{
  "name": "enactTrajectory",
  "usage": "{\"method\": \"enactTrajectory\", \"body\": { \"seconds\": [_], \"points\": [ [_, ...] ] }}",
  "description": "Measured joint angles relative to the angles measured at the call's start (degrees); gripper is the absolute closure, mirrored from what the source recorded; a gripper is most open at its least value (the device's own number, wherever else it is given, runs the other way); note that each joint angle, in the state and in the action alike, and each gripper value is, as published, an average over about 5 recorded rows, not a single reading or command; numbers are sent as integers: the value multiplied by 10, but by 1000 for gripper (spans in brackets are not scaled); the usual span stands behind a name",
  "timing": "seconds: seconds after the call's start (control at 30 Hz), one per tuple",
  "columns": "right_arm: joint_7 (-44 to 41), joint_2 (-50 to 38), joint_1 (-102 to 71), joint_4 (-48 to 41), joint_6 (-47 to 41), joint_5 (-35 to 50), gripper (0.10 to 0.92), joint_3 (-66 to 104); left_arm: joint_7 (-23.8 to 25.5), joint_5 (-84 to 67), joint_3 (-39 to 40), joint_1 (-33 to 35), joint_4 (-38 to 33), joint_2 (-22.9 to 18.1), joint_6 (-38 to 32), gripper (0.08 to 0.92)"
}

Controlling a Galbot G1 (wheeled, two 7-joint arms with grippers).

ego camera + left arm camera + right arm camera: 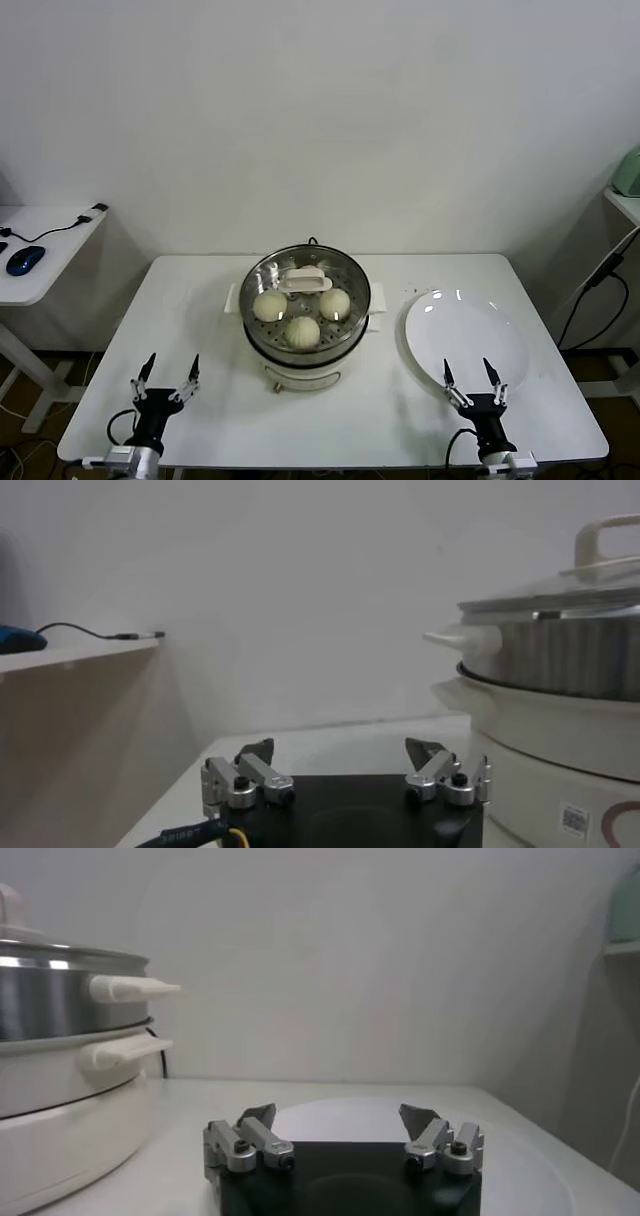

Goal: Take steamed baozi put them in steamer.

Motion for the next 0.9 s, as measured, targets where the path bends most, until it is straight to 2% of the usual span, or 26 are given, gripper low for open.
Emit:
{"method": "enactTrajectory", "body": {
  "seconds": [0.9],
  "points": [
    [1,4,-2,0,2,1,203,-2,2,-5,5,5,-3,-5,-8,177]
  ]
}}
